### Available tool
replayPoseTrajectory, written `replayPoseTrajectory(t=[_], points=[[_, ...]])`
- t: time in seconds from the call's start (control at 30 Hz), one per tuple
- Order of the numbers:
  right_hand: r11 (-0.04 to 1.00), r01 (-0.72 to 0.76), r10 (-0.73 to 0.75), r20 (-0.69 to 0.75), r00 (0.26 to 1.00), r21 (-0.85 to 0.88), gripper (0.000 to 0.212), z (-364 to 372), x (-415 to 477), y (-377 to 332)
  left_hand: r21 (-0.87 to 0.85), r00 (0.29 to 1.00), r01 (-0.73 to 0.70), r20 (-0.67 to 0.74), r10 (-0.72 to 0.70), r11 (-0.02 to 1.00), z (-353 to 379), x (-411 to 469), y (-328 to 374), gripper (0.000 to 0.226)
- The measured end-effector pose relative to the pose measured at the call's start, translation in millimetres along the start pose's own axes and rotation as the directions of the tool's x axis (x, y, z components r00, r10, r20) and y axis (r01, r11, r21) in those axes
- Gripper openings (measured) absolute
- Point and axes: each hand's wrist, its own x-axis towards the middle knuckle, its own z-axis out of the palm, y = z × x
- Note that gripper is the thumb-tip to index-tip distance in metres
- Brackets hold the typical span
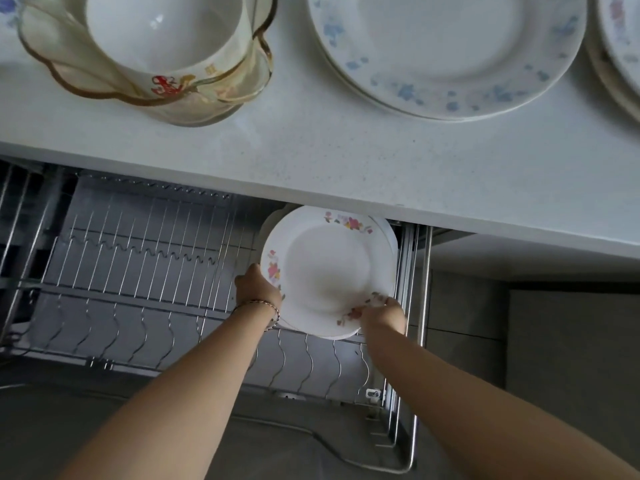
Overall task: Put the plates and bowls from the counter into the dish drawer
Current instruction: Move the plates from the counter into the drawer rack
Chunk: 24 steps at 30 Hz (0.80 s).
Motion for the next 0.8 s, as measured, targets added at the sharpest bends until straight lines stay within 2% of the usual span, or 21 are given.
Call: replayPoseTrajectory(t=[0.1,0.2,0.27,0.37,0.43,0.5,0.67,0.8], points=[[1.0,0.002,-0.002,-0.08,0.997,0.01,0.04,2.5,-1.6,-2.2,-0.073,0.999,-0.034,0.027,0.036,0.997,1.6,-3.3,-3.9,0.054],[0.99,0.105,-0.108,-0.034,0.994,-0.098,0.034,-0.6,-4.9,-0.2,-0.117,0.993,-0.093,0.057,0.1,0.989,2.8,-7.0,-12.6,0.052],[0.974,0.139,-0.145,-0.022,0.989,-0.181,0.035,-6.8,-10.4,0.5,-0.076,0.99,-0.111,0.077,0.117,0.991,-0.7,-13.1,-15.1,0.046],[0.896,0.206,-0.158,0.149,0.976,-0.395,0.033,-23.4,-31.9,-9.9,0.031,0.981,-0.174,0.088,0.171,0.984,-18.9,-42.5,-3.2,0.038],[0.828,0.261,-0.112,0.31,0.944,-0.497,0.034,-40.7,-47.7,-17.6,0.055,0.955,-0.281,0.115,0.273,0.958,-30.8,-66.8,8.5,0.029],[0.769,0.317,-0.092,0.394,0.915,-0.555,0.036,-65.2,-68.5,-27.5,0.05,0.916,-0.384,0.148,0.373,0.922,-44.9,-98.5,26.4,0.029],[0.748,0.458,-0.282,0.394,0.875,-0.481,0.038,-158.2,-121.7,-55.7,-0.013,0.821,-0.545,0.194,0.537,0.838,-67.0,-175.4,88.6,0.023],[0.79,0.512,-0.449,0.249,0.858,-0.338,0.028,-245.4,-132.2,-88.4,-0.086,0.772,-0.609,0.165,0.614,0.789,-67.1,-223.0,161.1,0.021]])
